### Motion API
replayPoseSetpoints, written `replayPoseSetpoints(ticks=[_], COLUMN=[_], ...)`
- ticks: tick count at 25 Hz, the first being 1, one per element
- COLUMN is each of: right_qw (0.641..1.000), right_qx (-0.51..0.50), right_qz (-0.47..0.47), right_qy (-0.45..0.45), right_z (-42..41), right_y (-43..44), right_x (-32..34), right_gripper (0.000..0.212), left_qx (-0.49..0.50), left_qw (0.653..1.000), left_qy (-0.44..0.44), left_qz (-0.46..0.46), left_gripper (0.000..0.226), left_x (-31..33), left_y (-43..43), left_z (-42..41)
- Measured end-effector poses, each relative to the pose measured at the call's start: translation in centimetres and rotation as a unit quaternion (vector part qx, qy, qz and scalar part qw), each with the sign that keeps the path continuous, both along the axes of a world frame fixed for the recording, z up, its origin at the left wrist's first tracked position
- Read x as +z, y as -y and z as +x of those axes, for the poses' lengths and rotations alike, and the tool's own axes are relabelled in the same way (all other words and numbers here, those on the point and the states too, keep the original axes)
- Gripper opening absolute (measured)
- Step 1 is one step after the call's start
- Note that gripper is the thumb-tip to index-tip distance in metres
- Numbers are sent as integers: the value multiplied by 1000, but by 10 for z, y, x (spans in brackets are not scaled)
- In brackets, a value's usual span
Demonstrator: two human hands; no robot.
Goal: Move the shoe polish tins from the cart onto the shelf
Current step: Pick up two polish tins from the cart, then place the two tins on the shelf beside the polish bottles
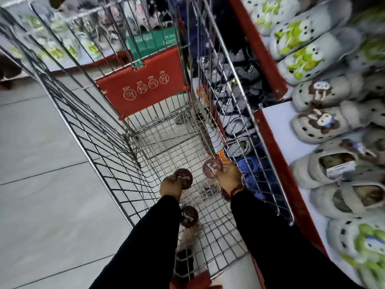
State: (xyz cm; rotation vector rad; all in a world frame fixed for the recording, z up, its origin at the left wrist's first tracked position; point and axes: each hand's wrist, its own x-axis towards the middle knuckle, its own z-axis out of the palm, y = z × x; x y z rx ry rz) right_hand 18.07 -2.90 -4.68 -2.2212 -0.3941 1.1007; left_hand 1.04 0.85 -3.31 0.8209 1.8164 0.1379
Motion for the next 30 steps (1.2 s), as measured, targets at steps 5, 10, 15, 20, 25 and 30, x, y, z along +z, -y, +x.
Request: replayPoseSetpoints(ticks=[5, 10, 15, 20, 25, 30], right_qw=[991, 973, 944, 920, 875, 827], right_qx=[-65, -99, -157, -193, -244, -337], right_qz=[82, 192, 288, 340, 407, 423], right_qy=[-88, -82, -39, 14, 98, 154], right_z=[-4, -4, 8, 25, 53, 84], right_y=[33, 81, 146, 217, 316, 413], right_x=[93, 213, 331, 414, 492, 523], right_gripper=[37, 37, 30, 36, 38, 34], left_qx=[142, 110, 20, -55, -186, -315], left_qw=[971, 946, 918, 886, 821, 772], left_qy=[190, 287, 373, 435, 510, 533], left_qz=[43, 101, 129, 150, 174, 142], left_gripper=[42, 10, 9, 4, 7, 7], left_x=[84, 192, 304, 376, 460, 502], left_y=[4, 25, 69, 106, 164, 234], left_z=[-6, -7, 10, 42, 108, 191])
